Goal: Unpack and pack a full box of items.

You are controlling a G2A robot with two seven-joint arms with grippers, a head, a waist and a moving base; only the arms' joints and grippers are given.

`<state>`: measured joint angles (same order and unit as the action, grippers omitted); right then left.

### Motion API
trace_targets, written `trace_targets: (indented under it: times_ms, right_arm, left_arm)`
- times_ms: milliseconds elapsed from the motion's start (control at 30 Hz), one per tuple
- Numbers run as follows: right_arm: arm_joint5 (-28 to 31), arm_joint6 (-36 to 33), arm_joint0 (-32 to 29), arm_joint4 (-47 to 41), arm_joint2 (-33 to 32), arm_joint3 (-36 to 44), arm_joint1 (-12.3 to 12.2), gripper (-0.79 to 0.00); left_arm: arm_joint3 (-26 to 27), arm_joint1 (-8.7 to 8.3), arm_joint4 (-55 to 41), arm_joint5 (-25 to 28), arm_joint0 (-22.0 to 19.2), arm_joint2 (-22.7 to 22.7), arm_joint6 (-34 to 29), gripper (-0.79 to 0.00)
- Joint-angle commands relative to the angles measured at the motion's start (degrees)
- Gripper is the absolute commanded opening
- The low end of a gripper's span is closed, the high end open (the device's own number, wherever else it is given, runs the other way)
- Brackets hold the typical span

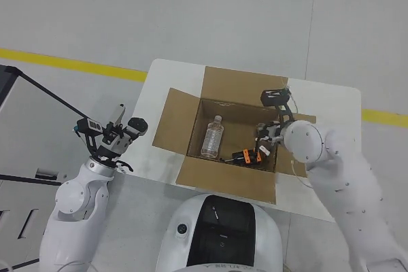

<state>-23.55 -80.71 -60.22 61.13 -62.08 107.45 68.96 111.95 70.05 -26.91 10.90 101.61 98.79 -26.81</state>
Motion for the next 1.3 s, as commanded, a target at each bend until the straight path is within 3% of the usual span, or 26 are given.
trace_targets:
  times_ms: [0, 200, 433, 867, 900, 933, 1000, 1267]
  right_arm:
    - [-0.98, 0.96, 0.81, 0.7, 2.36, -2.59, 0.57, -0.785]
    - [-4.1, 4.9, 4.72, 1.39, 6.86, -13.91, 2.36, -0.785]
    - [-2.96, 11.91, 7.48, 0.48, 10.95, -26.74, 4.24, -0.785]
    - [-2.09, 27.98, 8.8, -1.64, 15.53, -40.92, 7.7, -0.785]
    - [-2.04, 28.81, 9.01, -1.84, 15.78, -41.75, 7.97, -0.757]
    - [-2.11, 29.51, 9.08, -1.97, 16.03, -42.5, 8.22, -0.634]
    - [-2.17, 30.48, 9.29, -2.29, 16.33, -43.35, 8.64, -0.477]
    - [-1.64, 31.73, 8.24, -2.43, 14.8, -42.02, 8.86, -0.462]
  left_arm:
    - [0.0, 0.0, 0.0, 0.0, 0.0, 0.0, 0.0, 0.0]
    - [0.0, 0.0, 0.0, 0.0, 0.0, 0.0, 0.0, 0.0]
    - [0.0, 0.0, 0.0, 0.0, 0.0, 0.0, 0.0, 0.0]
    - [0.0, 0.0, 0.0, 0.0, 0.0, 0.0, 0.0, 0.0]
    - [0.0, 0.0, 0.0, 0.0, 0.0, 0.0, 0.0, 0.0]
    - [0.0, 0.0, 0.0, 0.0, 0.0, 0.0, 0.0, 0.0]
    - [0.0, 0.0, 0.0, 0.0, 0.0, 0.0, 0.0, 0.0]
    - [0.0, 0.0, 0.0, 0.0, 0.0, 0.0, 0.0, 0.0]
